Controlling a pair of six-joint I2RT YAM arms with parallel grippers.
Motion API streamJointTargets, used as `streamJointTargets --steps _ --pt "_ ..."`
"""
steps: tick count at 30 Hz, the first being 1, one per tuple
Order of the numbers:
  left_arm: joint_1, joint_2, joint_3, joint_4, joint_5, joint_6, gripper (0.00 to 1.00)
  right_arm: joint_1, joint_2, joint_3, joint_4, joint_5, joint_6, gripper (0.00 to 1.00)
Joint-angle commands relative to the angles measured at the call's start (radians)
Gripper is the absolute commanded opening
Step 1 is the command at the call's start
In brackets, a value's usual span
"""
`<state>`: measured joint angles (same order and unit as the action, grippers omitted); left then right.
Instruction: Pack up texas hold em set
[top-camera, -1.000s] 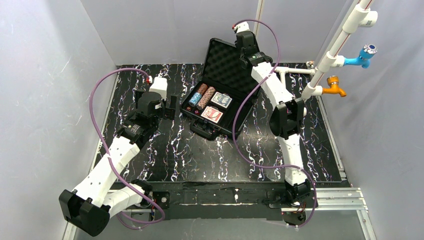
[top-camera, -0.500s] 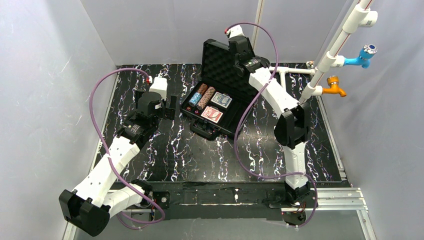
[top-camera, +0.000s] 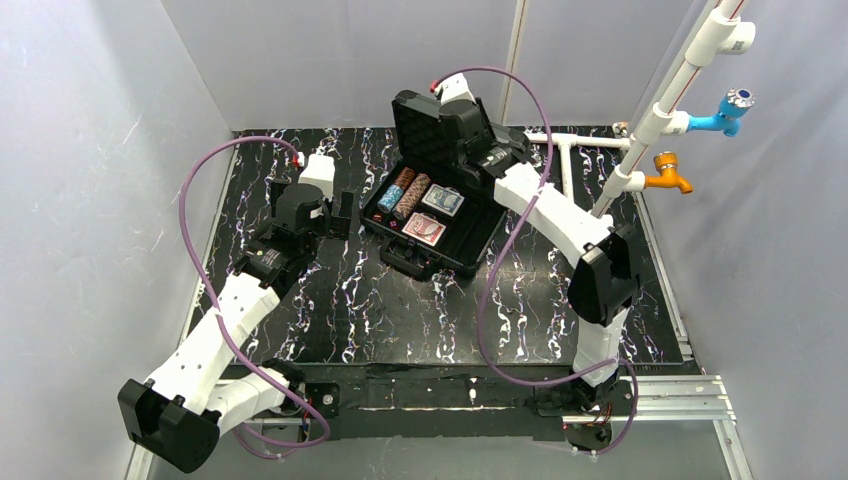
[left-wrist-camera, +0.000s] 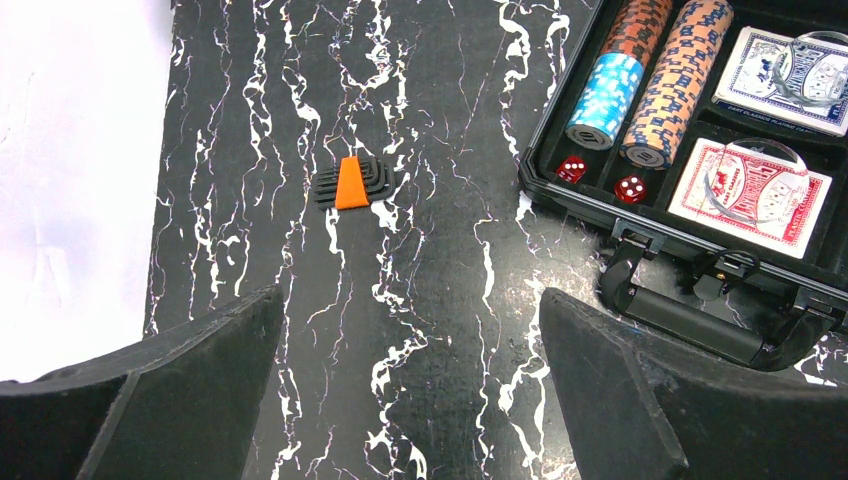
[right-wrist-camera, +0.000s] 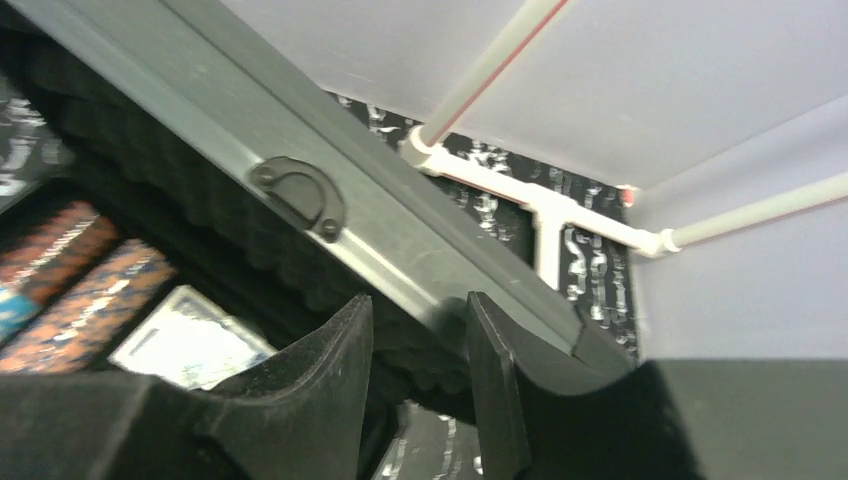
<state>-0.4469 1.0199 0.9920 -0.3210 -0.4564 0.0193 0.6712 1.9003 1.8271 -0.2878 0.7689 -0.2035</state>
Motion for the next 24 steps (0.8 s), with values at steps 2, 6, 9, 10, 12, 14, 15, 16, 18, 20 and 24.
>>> streamJointTargets --steps 2,6,9,10,12,14,15,16,18,20,24 --pt "0.002 -0.018 -0.009 0.008 -0.025 0.008 0.99 0.075 -0.060 -0.127 0.002 -0.058 0.185 0.34" --pt "0.002 -0.015 -0.007 0.008 -0.022 0.008 0.99 0.097 -0.098 -0.209 0.009 -0.068 0.233 0.34" --pt "0.001 -0.016 -0.007 0.007 -0.021 0.008 0.99 0.115 -0.122 -0.258 0.015 -0.071 0.250 0.34" --pt "0.002 -0.018 -0.007 0.007 -0.021 0.008 0.99 0.121 -0.127 -0.272 0.015 -0.070 0.253 0.34" --pt "0.002 -0.018 -0.007 0.007 -0.022 0.008 0.99 0.127 -0.136 -0.296 0.013 -0.068 0.261 0.34" --pt "0.001 -0.018 -0.007 0.007 -0.024 0.008 0.99 0.131 -0.143 -0.316 0.011 -0.068 0.266 0.34" --pt "0.001 -0.018 -0.007 0.007 -0.024 0.008 0.99 0.131 -0.145 -0.326 0.009 -0.068 0.269 0.35" --pt "0.002 -0.018 -0.007 0.007 -0.023 0.008 0.99 0.132 -0.147 -0.334 0.007 -0.068 0.272 0.34" --pt "0.002 -0.018 -0.007 0.007 -0.023 0.008 0.99 0.134 -0.152 -0.349 0.006 -0.072 0.277 0.35" --pt "0.001 -0.019 -0.007 0.007 -0.024 0.008 0.99 0.134 -0.156 -0.356 -0.001 -0.082 0.285 0.35" --pt "0.001 -0.019 -0.007 0.007 -0.023 0.008 0.99 0.137 -0.166 -0.349 -0.028 -0.121 0.300 0.39"
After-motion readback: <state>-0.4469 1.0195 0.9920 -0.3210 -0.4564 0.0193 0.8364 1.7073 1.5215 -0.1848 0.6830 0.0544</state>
